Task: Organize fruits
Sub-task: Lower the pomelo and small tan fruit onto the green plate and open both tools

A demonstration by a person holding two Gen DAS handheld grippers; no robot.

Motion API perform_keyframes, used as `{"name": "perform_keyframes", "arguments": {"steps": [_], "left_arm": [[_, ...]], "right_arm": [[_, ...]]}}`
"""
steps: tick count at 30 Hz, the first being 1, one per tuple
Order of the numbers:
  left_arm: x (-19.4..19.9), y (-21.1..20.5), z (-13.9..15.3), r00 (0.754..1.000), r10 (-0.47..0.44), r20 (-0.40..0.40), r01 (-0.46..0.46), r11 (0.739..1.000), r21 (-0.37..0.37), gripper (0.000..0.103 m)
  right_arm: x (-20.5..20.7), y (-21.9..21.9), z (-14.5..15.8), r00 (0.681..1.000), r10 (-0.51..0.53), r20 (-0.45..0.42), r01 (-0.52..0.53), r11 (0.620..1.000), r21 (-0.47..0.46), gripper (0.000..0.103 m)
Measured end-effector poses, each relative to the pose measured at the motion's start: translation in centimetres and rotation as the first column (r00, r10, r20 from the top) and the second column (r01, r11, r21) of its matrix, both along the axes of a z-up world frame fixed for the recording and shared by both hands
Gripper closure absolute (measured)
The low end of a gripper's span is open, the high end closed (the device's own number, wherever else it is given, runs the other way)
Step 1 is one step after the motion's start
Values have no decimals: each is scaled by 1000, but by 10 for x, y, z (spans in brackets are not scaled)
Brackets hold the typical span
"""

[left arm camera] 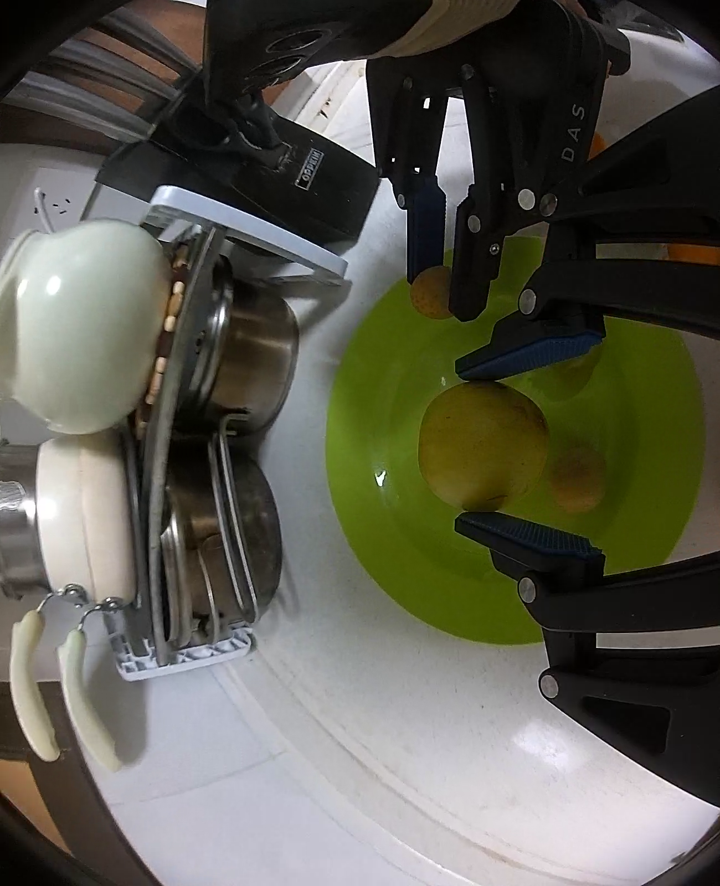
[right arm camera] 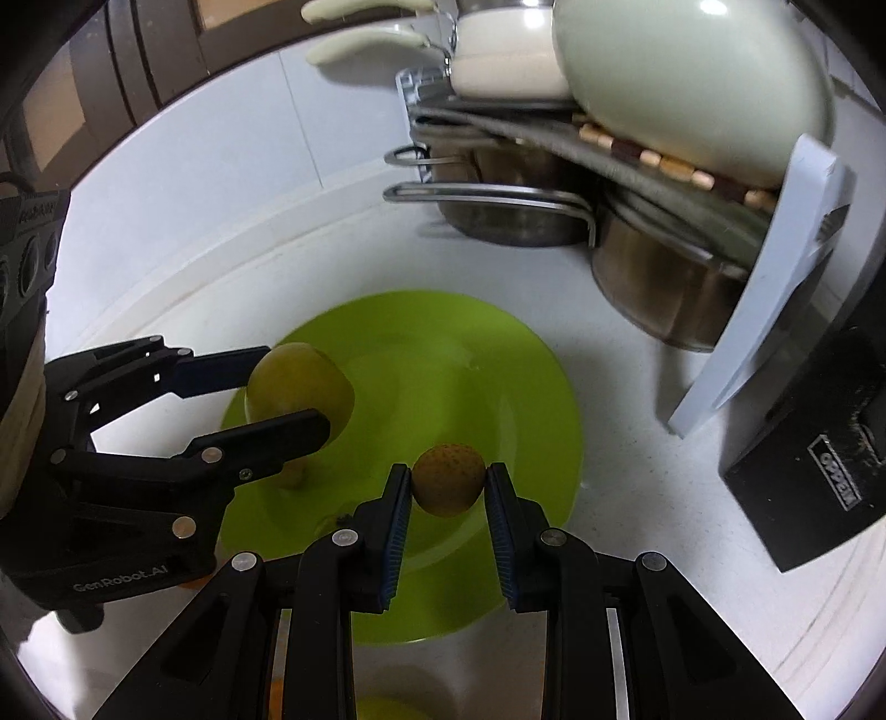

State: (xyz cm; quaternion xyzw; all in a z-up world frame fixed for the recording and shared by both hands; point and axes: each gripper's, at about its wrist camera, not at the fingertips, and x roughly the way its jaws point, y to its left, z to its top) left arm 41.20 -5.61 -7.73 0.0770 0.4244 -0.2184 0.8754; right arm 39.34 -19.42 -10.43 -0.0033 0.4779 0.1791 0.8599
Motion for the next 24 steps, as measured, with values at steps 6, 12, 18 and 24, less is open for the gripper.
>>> {"name": "perform_keyframes", "arguments": {"steps": [6, 12, 18, 24], "left_arm": [[7, -2, -9, 1000, 7, -18, -7, 1000, 11, 55], [10, -3, -14, 1000, 2, -31, -1, 1000, 24, 54], [9, -1, -10, 1000, 9, -12, -9, 1000, 13, 52], [-2, 5, 3, 999, 33, 17, -34, 999, 12, 47]], "right_arm": [[8, 0, -10, 1000, 8, -27, -8, 1000, -9, 75], [13, 0, -15, 999, 7, -44, -7, 1000, -11, 75], [12, 0, -12, 1000, -7, -26, 7, 1000, -20, 61], [2, -3, -1, 1000, -25, 8, 25, 1000, -12, 61]]}}
